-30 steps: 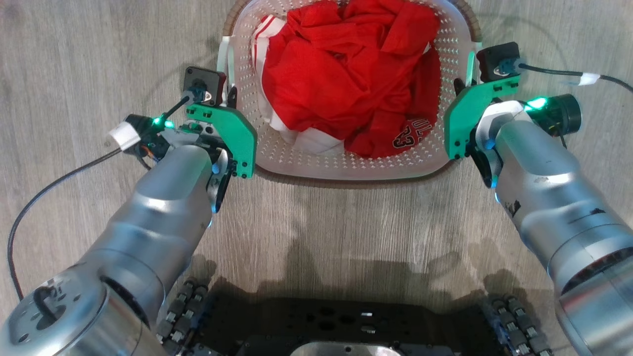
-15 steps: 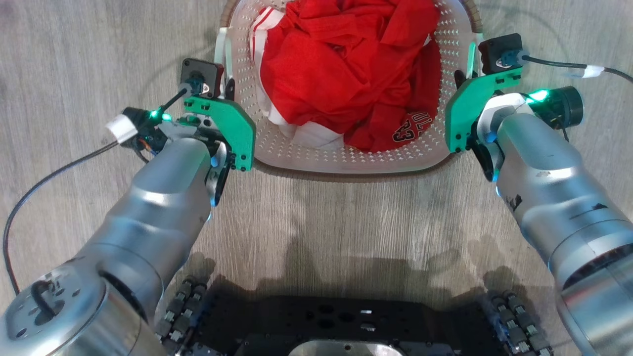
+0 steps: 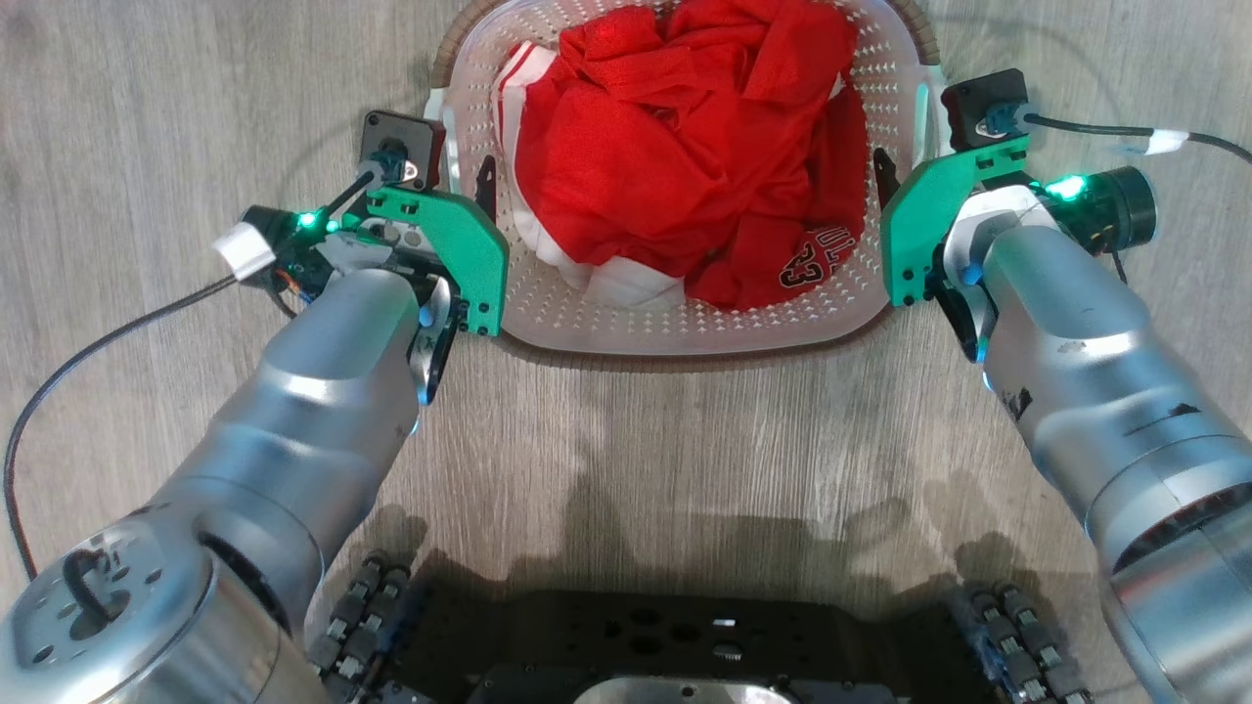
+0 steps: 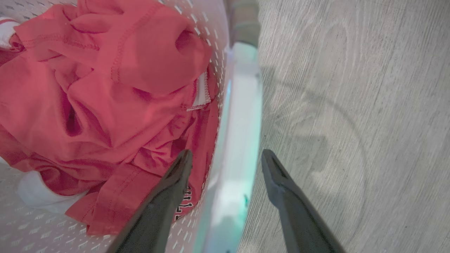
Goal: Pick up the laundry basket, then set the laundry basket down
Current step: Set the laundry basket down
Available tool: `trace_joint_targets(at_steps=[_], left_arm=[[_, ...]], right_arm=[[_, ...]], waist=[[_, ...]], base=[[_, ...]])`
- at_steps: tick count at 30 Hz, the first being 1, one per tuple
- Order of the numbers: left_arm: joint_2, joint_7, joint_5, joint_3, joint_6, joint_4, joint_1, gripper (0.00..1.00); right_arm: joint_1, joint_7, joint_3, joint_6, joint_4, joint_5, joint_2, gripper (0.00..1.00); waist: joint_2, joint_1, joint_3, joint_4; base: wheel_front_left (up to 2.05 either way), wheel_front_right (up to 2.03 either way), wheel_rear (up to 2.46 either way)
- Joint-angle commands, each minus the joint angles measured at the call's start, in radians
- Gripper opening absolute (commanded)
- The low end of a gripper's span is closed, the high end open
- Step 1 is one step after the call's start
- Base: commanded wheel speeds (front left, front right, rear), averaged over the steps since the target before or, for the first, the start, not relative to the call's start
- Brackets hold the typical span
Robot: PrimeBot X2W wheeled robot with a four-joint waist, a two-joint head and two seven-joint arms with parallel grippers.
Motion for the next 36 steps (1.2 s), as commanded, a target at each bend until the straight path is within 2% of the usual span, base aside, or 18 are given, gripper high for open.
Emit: trace_joint_targets(at_steps=[1, 10, 19, 25, 29, 36], left_arm=[[0.024, -0.011, -0.009, 0.002, 0.012, 0.000, -0.002, 1.00], [0.024, -0.012, -0.018, 0.006, 0.013, 0.016, 0.008, 1.00], [0.041, -0.012, 0.032, 0.079, 0.023, -0.043, 0.031, 1.00], [0.089, -0.012, 0.140, 0.222, 0.045, -0.193, 0.112, 1.00], [0.118, -0.012, 0.235, 0.374, 0.066, -0.322, 0.217, 1.00], [0.132, -0.012, 0.433, 0.615, 0.063, -0.531, 0.430, 1.00]], right_arm=[[0.051, -0.010, 0.004, 0.003, -0.007, -0.011, 0.019, 1.00], [0.062, -0.030, -0.032, 0.003, -0.007, -0.047, 0.019, 1.00], [0.071, -0.082, -0.086, 0.003, -0.007, -0.096, 0.019, 1.00], [0.100, -0.130, -0.109, 0.003, -0.013, -0.107, 0.019, 1.00], [0.136, -0.148, -0.112, 0.003, -0.048, -0.102, 0.019, 1.00], [0.228, -0.153, -0.165, 0.003, -0.222, -0.141, 0.019, 1.00]], waist=[[-0.0001, 0.0000, -0.004, 0.000], [-0.0001, 0.0000, -0.056, -0.005], [-0.0001, 0.0000, -0.156, -0.007], [-0.0001, 0.0000, -0.266, -0.007], [-0.0001, 0.0000, -0.348, -0.010], [-0.0001, 0.0000, -0.483, -0.022]], base=[[0.00, 0.00, 0.00], [0.00, 0.00, 0.00], [0.00, 0.00, 0.00], [0.00, 0.00, 0.00], [0.00, 0.00, 0.00], [0.00, 0.00, 0.00]])
